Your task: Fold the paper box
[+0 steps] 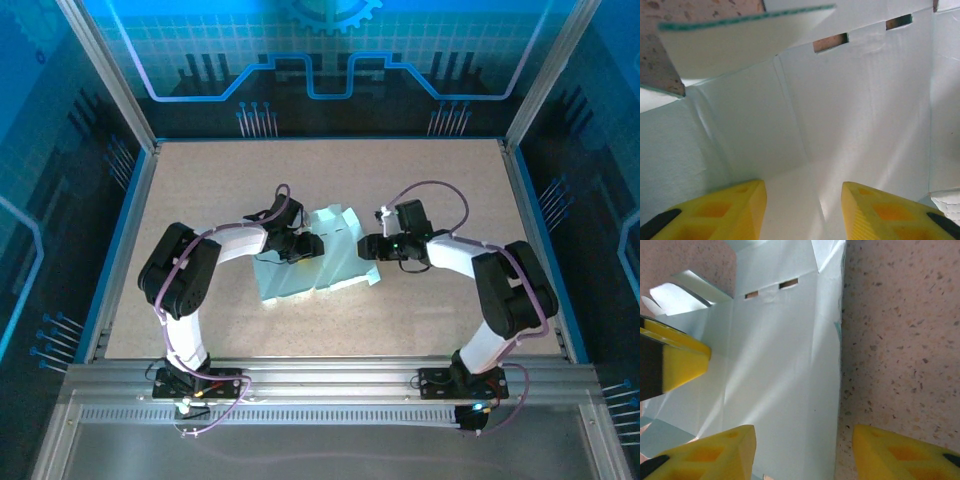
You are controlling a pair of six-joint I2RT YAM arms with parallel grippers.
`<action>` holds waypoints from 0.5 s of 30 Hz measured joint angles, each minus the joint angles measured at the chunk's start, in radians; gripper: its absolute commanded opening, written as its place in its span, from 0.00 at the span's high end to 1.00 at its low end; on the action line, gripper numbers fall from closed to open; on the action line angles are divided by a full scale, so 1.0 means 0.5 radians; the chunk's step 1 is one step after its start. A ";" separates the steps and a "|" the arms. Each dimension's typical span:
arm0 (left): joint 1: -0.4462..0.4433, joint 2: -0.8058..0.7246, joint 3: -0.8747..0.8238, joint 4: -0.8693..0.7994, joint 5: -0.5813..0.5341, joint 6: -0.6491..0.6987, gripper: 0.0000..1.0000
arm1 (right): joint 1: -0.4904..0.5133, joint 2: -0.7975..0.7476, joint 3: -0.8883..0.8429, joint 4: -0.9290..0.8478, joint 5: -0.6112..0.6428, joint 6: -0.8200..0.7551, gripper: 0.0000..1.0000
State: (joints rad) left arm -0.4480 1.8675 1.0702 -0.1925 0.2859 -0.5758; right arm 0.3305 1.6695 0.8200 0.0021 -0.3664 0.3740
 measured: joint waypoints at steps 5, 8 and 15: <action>0.000 0.000 -0.002 0.008 0.000 -0.001 0.54 | 0.000 0.057 0.000 0.032 -0.027 0.007 0.70; 0.000 0.000 -0.002 0.011 0.000 -0.001 0.54 | 0.000 0.057 0.002 0.044 -0.033 0.006 0.87; 0.000 0.000 -0.012 0.031 0.016 -0.001 0.53 | 0.034 0.056 0.053 -0.036 0.072 -0.031 1.00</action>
State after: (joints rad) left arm -0.4480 1.8675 1.0641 -0.1772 0.2939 -0.5762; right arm 0.3473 1.6974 0.8463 -0.0158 -0.3305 0.3588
